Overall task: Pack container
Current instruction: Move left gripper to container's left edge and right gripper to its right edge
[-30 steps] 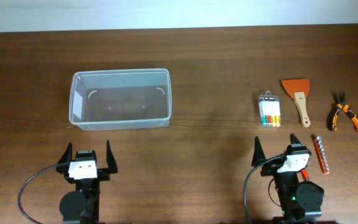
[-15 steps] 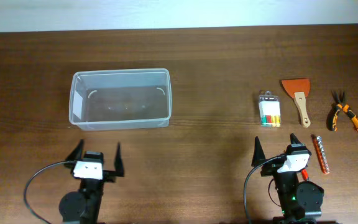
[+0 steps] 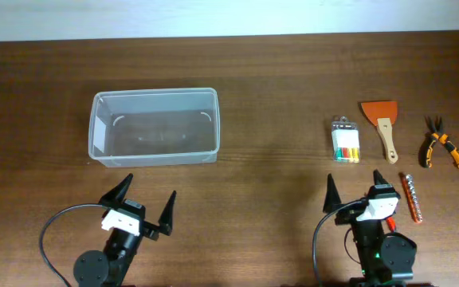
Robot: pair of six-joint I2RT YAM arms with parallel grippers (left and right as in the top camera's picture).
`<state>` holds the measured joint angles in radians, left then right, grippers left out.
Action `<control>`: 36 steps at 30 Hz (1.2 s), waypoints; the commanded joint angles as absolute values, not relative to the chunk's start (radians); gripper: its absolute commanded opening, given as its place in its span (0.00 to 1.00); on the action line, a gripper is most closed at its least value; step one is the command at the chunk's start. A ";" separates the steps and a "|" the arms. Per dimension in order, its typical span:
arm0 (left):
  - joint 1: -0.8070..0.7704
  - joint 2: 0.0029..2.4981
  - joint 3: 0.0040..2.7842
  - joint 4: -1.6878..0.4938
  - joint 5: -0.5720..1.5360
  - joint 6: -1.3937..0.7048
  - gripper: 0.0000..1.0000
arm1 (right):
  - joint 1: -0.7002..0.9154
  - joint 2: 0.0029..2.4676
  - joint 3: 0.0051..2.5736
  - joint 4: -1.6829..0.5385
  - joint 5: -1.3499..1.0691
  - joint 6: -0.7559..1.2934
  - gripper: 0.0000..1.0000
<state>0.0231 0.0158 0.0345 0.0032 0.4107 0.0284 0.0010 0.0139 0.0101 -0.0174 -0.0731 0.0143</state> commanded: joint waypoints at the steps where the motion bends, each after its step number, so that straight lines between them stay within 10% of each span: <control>1: 0.029 0.019 0.047 0.007 0.371 -0.042 0.99 | 0.006 0.004 0.006 0.055 -0.079 0.007 0.99; 22: 0.089 1.139 1.306 -0.503 0.325 0.219 0.99 | 0.007 0.088 0.257 -0.081 -0.365 0.043 0.99; 36: 0.134 1.544 1.745 -0.963 0.193 0.201 0.99 | 0.006 0.295 0.672 -0.568 -0.323 0.057 0.99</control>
<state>0.1322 1.5269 1.7180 -0.9516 0.2058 0.1837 0.0010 0.2920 0.6163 -0.5705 -0.2825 0.0521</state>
